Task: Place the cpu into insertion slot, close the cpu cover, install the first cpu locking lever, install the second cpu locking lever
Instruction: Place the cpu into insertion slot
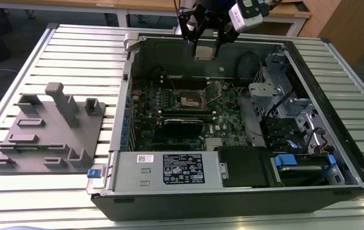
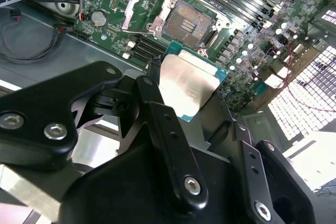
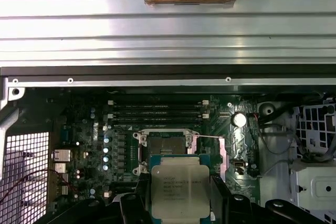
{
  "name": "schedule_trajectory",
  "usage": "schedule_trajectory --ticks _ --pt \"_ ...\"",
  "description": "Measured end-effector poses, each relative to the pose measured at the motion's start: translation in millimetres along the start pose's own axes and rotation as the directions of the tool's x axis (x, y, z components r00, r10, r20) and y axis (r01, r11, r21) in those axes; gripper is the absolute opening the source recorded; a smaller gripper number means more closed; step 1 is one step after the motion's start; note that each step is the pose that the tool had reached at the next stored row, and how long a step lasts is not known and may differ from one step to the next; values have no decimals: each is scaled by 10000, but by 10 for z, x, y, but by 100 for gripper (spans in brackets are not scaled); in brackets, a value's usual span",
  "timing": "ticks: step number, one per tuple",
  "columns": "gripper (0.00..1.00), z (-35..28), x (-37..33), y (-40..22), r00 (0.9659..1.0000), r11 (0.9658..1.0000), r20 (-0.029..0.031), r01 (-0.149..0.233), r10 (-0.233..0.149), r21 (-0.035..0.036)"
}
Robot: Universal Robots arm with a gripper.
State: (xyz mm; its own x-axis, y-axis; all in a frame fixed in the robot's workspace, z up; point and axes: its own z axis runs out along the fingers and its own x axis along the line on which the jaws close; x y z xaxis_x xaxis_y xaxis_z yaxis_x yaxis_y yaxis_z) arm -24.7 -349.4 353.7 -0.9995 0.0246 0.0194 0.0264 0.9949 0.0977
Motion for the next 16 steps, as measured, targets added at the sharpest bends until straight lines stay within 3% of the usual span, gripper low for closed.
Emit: schedule_trajectory --ticks 16 --pt "54 56 -1 -5 10000 10000 2 0 0 -12"
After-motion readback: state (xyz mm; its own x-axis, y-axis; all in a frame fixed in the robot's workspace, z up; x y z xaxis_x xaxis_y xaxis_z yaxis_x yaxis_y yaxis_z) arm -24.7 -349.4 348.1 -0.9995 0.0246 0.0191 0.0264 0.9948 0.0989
